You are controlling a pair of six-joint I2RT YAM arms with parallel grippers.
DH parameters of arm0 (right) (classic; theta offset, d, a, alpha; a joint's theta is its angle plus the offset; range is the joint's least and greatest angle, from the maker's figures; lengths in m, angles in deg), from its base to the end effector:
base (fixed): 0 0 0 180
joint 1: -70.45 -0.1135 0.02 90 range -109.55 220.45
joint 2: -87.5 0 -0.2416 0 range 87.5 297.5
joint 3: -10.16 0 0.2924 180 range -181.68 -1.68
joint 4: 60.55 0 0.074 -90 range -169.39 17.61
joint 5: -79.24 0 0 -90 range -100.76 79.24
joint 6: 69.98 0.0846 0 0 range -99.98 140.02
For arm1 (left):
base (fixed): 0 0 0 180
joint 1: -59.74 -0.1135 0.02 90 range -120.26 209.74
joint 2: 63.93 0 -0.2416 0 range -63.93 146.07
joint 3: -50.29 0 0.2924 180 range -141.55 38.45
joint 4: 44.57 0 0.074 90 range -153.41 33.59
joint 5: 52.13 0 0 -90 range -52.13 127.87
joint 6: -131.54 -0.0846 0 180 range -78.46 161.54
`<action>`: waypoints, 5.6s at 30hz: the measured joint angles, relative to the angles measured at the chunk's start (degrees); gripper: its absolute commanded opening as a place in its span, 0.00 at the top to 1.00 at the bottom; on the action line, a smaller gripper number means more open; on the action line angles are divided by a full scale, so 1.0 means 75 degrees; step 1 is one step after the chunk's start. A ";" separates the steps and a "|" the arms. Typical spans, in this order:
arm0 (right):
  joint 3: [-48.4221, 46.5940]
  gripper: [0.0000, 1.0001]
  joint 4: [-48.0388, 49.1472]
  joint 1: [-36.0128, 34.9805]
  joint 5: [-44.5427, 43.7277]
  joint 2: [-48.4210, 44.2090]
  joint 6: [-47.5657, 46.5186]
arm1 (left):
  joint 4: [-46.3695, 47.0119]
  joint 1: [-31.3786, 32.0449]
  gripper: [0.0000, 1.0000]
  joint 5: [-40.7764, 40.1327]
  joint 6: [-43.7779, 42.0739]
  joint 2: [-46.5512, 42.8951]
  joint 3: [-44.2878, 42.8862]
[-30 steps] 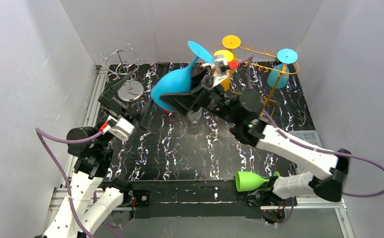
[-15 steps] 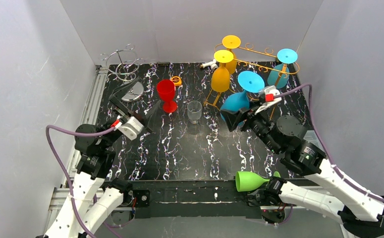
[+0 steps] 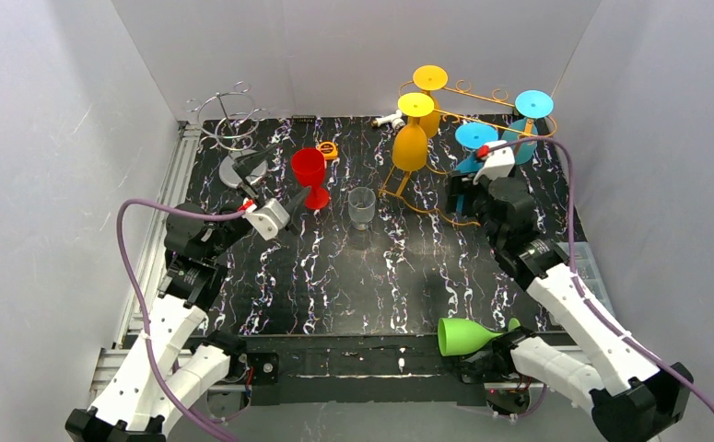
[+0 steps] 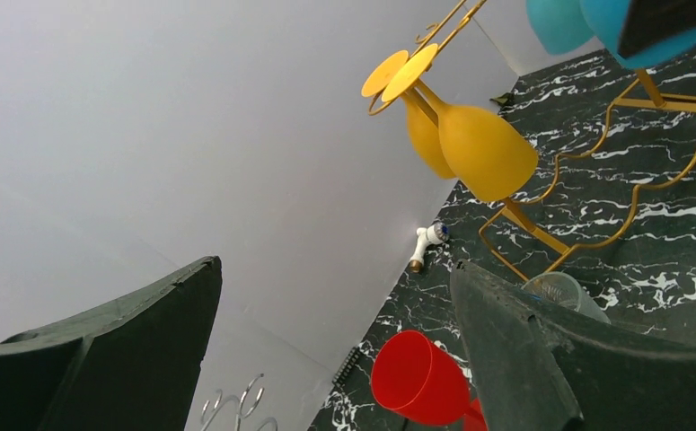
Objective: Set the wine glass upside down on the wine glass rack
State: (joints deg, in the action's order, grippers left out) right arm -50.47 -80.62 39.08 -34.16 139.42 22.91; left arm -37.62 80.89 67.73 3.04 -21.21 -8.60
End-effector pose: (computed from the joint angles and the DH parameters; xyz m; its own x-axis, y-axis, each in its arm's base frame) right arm 0.2811 0.1320 0.3181 -0.1753 -0.0527 -0.9831 -0.1366 0.9902 -0.0287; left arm 0.2262 -0.1327 0.4167 0.7472 0.2898 -0.5981 0.3511 0.5919 0.7255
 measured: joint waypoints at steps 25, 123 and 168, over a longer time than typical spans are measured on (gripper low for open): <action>-0.0323 0.36 0.2008 0.1332 0.2955 0.2148 0.0484 | 0.0003 -0.0003 0.02 0.0140 -0.0731 -0.0210 0.0434; -0.0577 0.03 -0.6371 -0.4590 -0.0195 0.2261 0.5062 | -0.0606 -0.0003 0.02 0.0309 -0.0892 -0.0973 0.0828; -0.3923 0.99 -0.6406 -0.7376 -0.2165 0.1510 0.5697 | -0.1425 -0.0003 0.02 -0.0245 0.0026 -0.1708 0.0131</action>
State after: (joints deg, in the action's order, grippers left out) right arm -79.89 -128.66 -16.24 -50.40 150.74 65.64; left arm -48.31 80.86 65.90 3.23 -34.02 -7.62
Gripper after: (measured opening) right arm 0.024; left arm 0.982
